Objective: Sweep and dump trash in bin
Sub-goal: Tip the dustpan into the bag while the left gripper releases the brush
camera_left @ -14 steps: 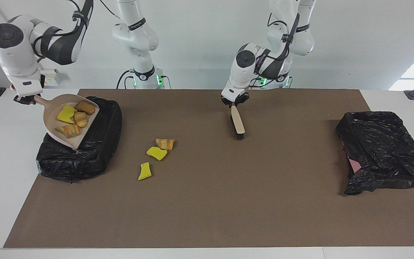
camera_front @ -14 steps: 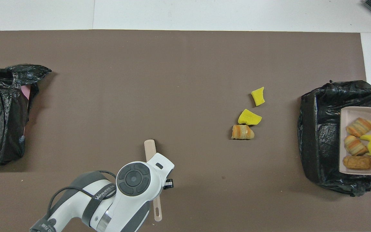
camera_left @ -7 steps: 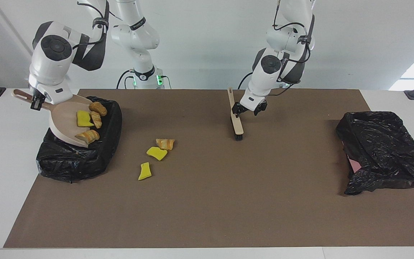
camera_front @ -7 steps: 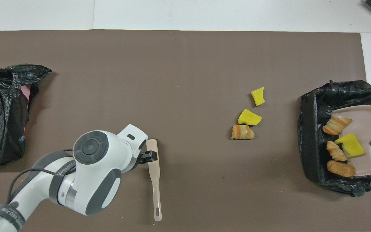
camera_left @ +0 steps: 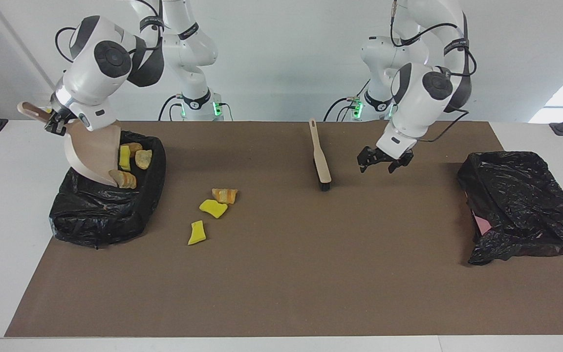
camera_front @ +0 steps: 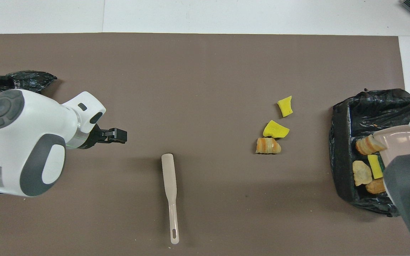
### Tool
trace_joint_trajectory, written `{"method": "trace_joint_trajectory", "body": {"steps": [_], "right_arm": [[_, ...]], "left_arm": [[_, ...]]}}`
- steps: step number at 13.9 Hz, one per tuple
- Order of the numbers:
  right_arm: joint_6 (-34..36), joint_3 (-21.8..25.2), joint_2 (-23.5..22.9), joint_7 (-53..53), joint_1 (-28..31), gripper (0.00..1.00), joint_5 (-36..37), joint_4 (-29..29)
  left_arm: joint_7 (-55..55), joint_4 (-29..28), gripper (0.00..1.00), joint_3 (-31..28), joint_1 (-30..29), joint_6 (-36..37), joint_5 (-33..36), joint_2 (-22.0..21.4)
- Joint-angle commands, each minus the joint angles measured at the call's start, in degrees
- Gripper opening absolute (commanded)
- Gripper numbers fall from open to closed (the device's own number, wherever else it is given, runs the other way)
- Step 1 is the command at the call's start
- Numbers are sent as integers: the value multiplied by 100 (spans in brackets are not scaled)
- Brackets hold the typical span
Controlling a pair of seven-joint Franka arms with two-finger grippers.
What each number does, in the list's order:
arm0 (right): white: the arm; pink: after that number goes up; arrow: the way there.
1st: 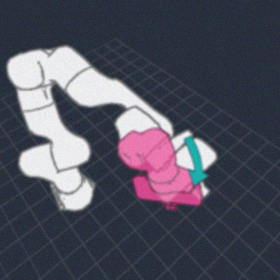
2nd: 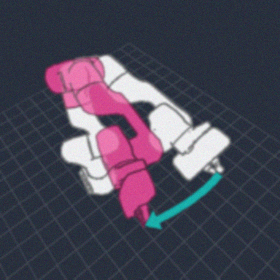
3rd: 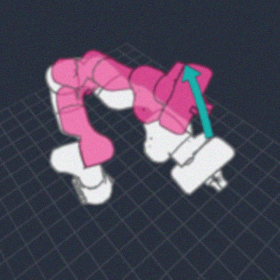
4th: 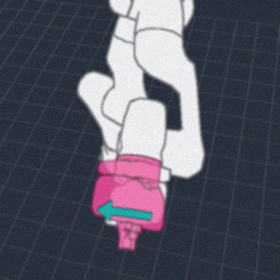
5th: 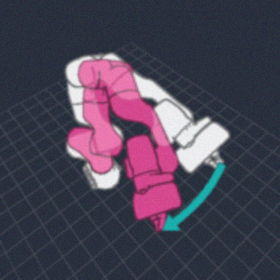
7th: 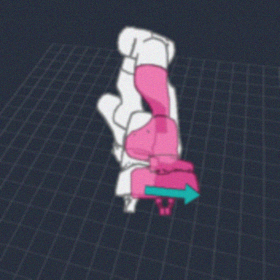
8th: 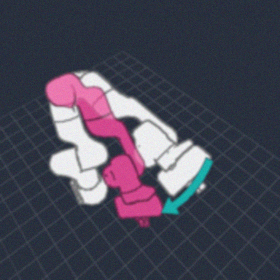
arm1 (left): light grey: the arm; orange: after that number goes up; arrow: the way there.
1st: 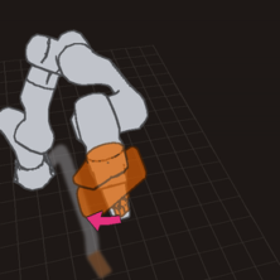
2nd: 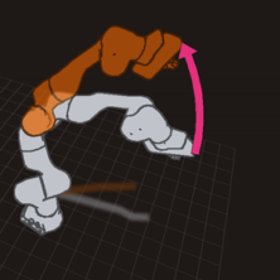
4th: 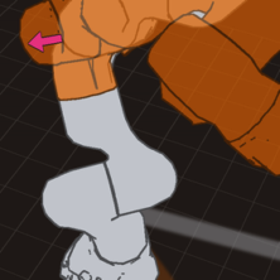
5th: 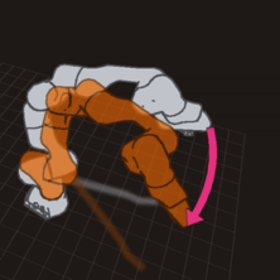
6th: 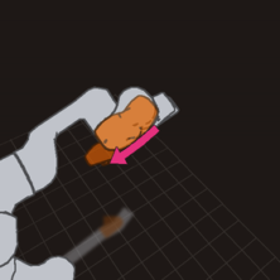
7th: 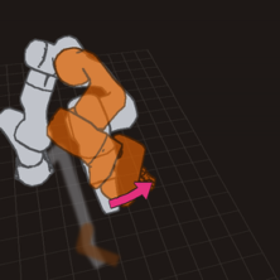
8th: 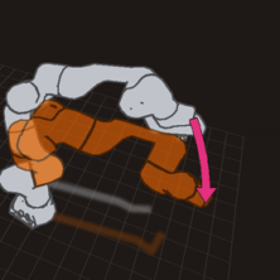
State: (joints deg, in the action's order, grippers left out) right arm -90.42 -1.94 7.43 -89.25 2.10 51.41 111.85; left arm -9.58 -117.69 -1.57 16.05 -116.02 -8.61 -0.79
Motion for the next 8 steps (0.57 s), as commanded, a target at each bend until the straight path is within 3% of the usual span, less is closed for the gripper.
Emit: {"method": "trace_joint_trajectory", "body": {"steps": [1, 5, 8], "right_arm": [[139, -25, 206, 294, -96, 0, 89, 223], [489, -34, 390, 574, -105, 0, -471, -21], [1262, -253, 417, 1783, -122, 0, -1113, -487]], "left_arm": [[534, 842, 100, 60, -417, 744, 113, 263], [948, 1573, 100, 60, -892, 1431, 438, 298], [1150, 2162, 100, 60, -1086, 1906, 570, 334]]}}
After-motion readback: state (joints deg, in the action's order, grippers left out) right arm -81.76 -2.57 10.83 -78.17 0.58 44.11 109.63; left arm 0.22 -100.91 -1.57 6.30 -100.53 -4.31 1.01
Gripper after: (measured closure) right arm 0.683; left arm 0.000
